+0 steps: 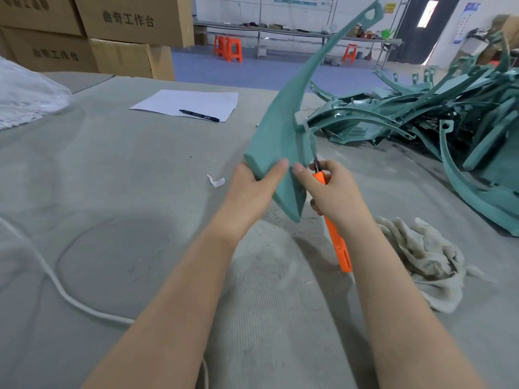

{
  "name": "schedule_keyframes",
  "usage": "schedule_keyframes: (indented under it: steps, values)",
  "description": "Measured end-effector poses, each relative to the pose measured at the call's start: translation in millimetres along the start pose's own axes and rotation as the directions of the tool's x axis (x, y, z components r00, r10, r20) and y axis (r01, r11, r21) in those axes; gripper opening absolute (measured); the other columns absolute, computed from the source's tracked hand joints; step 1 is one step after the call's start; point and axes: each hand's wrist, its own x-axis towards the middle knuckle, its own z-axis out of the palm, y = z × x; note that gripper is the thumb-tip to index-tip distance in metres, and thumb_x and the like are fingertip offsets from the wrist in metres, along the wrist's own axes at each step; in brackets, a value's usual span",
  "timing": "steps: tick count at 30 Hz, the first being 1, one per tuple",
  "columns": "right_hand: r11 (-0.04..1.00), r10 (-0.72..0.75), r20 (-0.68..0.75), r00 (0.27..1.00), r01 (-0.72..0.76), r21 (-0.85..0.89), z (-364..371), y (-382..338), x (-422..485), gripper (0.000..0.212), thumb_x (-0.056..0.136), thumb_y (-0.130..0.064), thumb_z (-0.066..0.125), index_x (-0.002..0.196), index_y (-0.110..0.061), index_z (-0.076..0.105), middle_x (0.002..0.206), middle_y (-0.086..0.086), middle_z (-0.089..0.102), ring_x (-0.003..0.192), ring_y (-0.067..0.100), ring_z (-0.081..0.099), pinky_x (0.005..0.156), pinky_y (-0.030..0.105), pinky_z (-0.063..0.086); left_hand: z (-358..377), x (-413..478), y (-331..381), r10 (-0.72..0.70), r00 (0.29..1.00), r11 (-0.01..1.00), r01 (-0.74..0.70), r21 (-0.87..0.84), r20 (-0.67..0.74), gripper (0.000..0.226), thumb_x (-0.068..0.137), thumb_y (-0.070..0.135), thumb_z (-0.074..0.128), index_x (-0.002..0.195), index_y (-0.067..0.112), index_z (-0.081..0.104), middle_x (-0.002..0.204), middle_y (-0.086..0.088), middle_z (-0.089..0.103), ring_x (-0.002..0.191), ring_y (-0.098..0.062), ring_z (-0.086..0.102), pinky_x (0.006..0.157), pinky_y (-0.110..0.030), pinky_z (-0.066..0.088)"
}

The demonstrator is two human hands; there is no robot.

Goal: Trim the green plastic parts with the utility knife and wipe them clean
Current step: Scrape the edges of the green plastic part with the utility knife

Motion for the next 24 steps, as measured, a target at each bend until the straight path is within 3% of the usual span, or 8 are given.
schedule_keyframes:
  steps: [2, 4, 7, 9, 10, 13, 17, 24]
  values:
    - [0.999, -0.044, -0.04, 0.998, 0.045, 0.022, 2, -3, -3, 0.035, 0.09, -0.05, 0.058, 0.109, -0.021, 0.052, 0.075, -0.009, 0.052, 0.066, 0.014, 0.051, 0.07, 0.035, 0.045, -5, 3, -1, 0.021, 0.991, 0.999, -0.016, 0.042, -0.13, 0.01, 0.093, 0.022, 0.061, 0.085, 0.028, 0.064, 0.07, 0.024, 0.069, 0.07, 0.006, 0.065, 0.064, -0.012, 0.049]
    - [0.994, -0.106, -0.094, 0.99, 0.107, 0.01, 1, -7, -3, 0.032, 0.094, -0.05, 0.051, 0.109, -0.022, 0.052, 0.075, -0.007, 0.053, 0.072, 0.019, 0.053, 0.077, 0.042, 0.049, -12, 6, -2, 0.07, 0.983, 0.989, -0.046, 0.142, -0.17, 0.013, 0.095, 0.019, 0.057, 0.091, 0.028, 0.064, 0.063, 0.02, 0.064, 0.059, 0.002, 0.057, 0.055, -0.01, 0.043]
    - [0.973, -0.218, -0.107, 0.97, 0.207, -0.101, 3, -9, -4, 0.03, 0.097, -0.047, 0.045, 0.098, -0.019, 0.056, 0.086, 0.004, 0.066, 0.075, 0.021, 0.056, 0.074, 0.033, 0.048, -19, 8, -4, 0.176, 0.975, 0.917, -0.113, 0.382, -0.136, 0.021, 0.096, 0.014, 0.053, 0.109, 0.023, 0.067, 0.065, 0.015, 0.053, 0.056, 0.002, 0.046, 0.055, -0.009, 0.034]
    - [0.94, -0.284, -0.082, 0.955, 0.261, -0.218, 6, -8, -6, 0.029, 0.097, -0.047, 0.046, 0.091, -0.02, 0.057, 0.081, 0.002, 0.067, 0.076, 0.016, 0.059, 0.066, 0.022, 0.042, -22, 8, -5, 0.206, 0.973, 0.864, -0.13, 0.486, -0.106, 0.026, 0.096, 0.011, 0.051, 0.113, 0.022, 0.067, 0.072, 0.018, 0.055, 0.063, 0.005, 0.049, 0.058, -0.005, 0.034]
    - [0.926, -0.303, -0.068, 0.951, 0.277, -0.256, 9, -8, -7, 0.029, 0.096, -0.047, 0.047, 0.089, -0.021, 0.057, 0.077, 0.001, 0.066, 0.076, 0.016, 0.061, 0.067, 0.025, 0.043, -24, 8, -6, 0.212, 0.972, 0.846, -0.133, 0.516, -0.097, 0.027, 0.096, 0.01, 0.051, 0.114, 0.021, 0.067, 0.077, 0.018, 0.058, 0.068, 0.004, 0.05, 0.061, -0.002, 0.034]
    - [0.904, -0.305, -0.027, 0.952, 0.281, -0.323, 14, -4, -7, 0.031, 0.095, -0.047, 0.049, 0.08, -0.02, 0.054, 0.065, -0.002, 0.056, 0.067, 0.018, 0.056, 0.062, 0.038, 0.043, -26, 9, -7, 0.209, 0.974, 0.82, -0.125, 0.558, -0.09, 0.03, 0.095, 0.005, 0.051, 0.114, 0.02, 0.068, 0.086, 0.014, 0.061, 0.075, 0.001, 0.048, 0.063, 0.002, 0.033]
    - [0.879, -0.285, 0.044, 0.957, 0.28, -0.386, 19, 0, -8, 0.038, 0.095, -0.048, 0.049, 0.067, -0.029, 0.035, 0.057, -0.007, 0.042, 0.056, 0.015, 0.041, 0.056, 0.033, 0.03, -26, 9, -8, 0.18, 0.982, 0.815, -0.118, 0.567, -0.053, 0.029, 0.095, 0.007, 0.05, 0.113, 0.021, 0.068, 0.077, 0.021, 0.056, 0.068, 0.003, 0.051, 0.062, 0.001, 0.034]
    - [0.877, -0.328, 0.073, 0.942, 0.333, -0.347, 27, 0, -10, 0.042, 0.095, -0.044, 0.052, 0.065, -0.02, 0.035, 0.054, -0.005, 0.038, 0.058, 0.02, 0.04, 0.056, 0.033, 0.028, -28, 10, -9, 0.146, 0.988, 0.831, -0.098, 0.547, -0.046, 0.026, 0.095, 0.007, 0.05, 0.108, 0.021, 0.068, 0.072, 0.022, 0.055, 0.064, 0.017, 0.05, 0.059, -0.002, 0.034]
